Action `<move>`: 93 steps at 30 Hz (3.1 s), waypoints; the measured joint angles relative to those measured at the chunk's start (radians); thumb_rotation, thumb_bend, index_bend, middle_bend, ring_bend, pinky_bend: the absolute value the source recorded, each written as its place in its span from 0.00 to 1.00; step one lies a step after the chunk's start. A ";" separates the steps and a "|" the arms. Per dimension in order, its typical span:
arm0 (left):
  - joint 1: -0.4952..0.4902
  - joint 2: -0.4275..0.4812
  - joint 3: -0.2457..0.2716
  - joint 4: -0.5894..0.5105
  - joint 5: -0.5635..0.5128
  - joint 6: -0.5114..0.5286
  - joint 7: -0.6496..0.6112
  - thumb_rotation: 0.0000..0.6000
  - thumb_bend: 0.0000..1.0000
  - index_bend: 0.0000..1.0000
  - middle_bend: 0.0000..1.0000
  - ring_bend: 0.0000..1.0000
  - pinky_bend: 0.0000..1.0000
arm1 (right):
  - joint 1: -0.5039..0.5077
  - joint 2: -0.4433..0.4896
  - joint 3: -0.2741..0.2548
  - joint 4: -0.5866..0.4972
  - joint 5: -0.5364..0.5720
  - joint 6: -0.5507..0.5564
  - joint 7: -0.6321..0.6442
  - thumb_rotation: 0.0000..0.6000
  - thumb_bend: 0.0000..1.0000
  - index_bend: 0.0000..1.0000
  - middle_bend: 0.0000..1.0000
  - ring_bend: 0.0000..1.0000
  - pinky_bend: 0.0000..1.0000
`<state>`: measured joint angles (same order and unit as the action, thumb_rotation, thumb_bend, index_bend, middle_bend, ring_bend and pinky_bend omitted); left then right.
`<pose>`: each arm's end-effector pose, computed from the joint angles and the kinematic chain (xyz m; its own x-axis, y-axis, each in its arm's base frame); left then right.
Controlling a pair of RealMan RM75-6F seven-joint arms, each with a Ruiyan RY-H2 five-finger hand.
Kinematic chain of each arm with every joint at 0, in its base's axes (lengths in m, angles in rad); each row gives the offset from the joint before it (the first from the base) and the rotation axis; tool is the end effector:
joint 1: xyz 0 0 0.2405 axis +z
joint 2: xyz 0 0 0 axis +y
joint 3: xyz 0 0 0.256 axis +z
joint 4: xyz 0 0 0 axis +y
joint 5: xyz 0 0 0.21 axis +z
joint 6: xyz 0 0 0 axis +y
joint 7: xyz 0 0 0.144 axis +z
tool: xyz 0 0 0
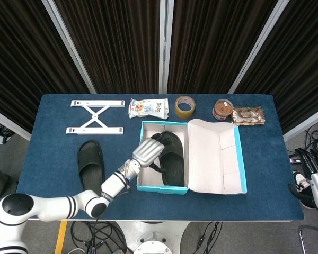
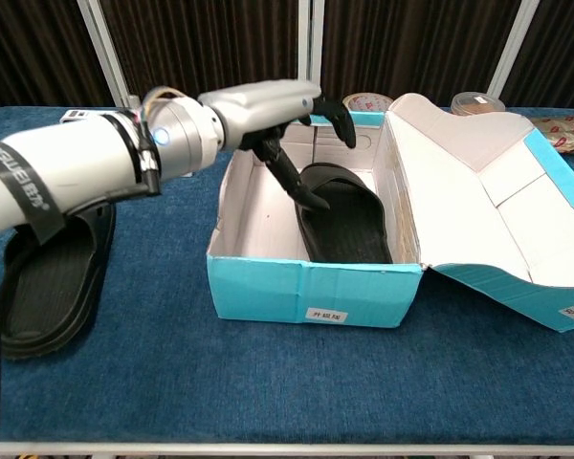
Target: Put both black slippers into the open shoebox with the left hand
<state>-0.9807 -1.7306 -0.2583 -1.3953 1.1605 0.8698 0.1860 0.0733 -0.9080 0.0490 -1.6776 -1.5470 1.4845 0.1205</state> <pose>-0.0281 0.3507 -0.0674 0.3138 0.3234 0.8927 0.8111 -0.5801 -0.0749 -0.3055 -0.1769 0.2167 0.4214 -0.0042 0.9069 -0.9061 -0.0435 0.4209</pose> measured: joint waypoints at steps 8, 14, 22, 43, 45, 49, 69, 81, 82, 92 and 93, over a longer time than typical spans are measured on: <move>0.106 0.190 -0.013 -0.124 -0.009 0.091 -0.037 1.00 0.00 0.29 0.21 0.16 0.26 | -0.002 -0.001 0.000 0.007 -0.006 0.006 0.011 1.00 0.15 0.00 0.07 0.00 0.08; 0.202 0.341 0.040 -0.194 -0.135 0.116 0.047 1.00 0.00 0.27 0.19 0.44 0.51 | 0.006 -0.006 -0.001 0.010 -0.017 0.001 0.012 1.00 0.15 0.00 0.07 0.00 0.08; 0.298 0.436 0.157 -0.247 -0.273 0.100 0.116 1.00 0.00 0.19 0.12 0.54 0.62 | 0.013 -0.012 -0.001 0.012 -0.020 -0.008 0.012 1.00 0.15 0.00 0.07 0.00 0.08; 0.249 0.427 0.168 -0.151 -0.540 -0.172 0.056 1.00 0.00 0.17 0.12 0.66 0.74 | 0.007 -0.019 -0.005 0.019 -0.022 0.004 0.019 1.00 0.15 0.00 0.07 0.00 0.08; 0.234 0.425 0.169 -0.133 -0.564 -0.212 0.046 1.00 0.00 0.19 0.15 0.68 0.77 | 0.005 -0.019 -0.006 0.019 -0.024 0.009 0.020 1.00 0.15 0.00 0.07 0.00 0.08; 0.206 0.415 0.172 -0.088 -0.608 -0.288 0.017 1.00 0.00 0.33 0.31 0.73 0.85 | 0.000 -0.020 -0.006 0.021 -0.021 0.014 0.023 1.00 0.15 0.00 0.07 0.00 0.08; 0.292 0.475 0.020 -0.190 -0.378 -0.034 -0.320 1.00 0.01 0.50 0.51 0.78 0.88 | 0.000 -0.008 -0.005 -0.008 -0.026 0.015 -0.004 1.00 0.15 0.00 0.07 0.00 0.08; 0.263 0.276 -0.137 -0.112 -0.001 -0.057 -0.873 1.00 0.01 0.49 0.50 0.74 0.86 | -0.009 0.002 -0.006 -0.021 -0.015 0.019 -0.017 1.00 0.15 0.00 0.07 0.00 0.08; 0.252 0.251 -0.139 -0.097 0.008 -0.058 -0.876 1.00 0.01 0.49 0.50 0.74 0.86 | -0.008 0.002 -0.006 -0.022 -0.014 0.018 -0.017 1.00 0.15 0.00 0.07 0.00 0.08; 0.154 0.001 -0.144 0.114 0.089 0.030 -0.858 1.00 0.01 0.49 0.49 0.73 0.84 | -0.007 0.007 -0.003 -0.027 -0.010 0.014 -0.022 1.00 0.15 0.00 0.07 0.00 0.08; 0.146 -0.022 -0.139 0.146 0.110 0.055 -0.853 1.00 0.01 0.49 0.49 0.73 0.83 | -0.008 0.007 -0.003 -0.028 -0.008 0.015 -0.022 1.00 0.15 0.00 0.07 0.00 0.08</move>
<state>-0.8351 -1.7525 -0.3978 -1.2492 1.2707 0.9248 -0.6666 0.0654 -0.9007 0.0457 -1.7052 -1.5555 1.4996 0.0982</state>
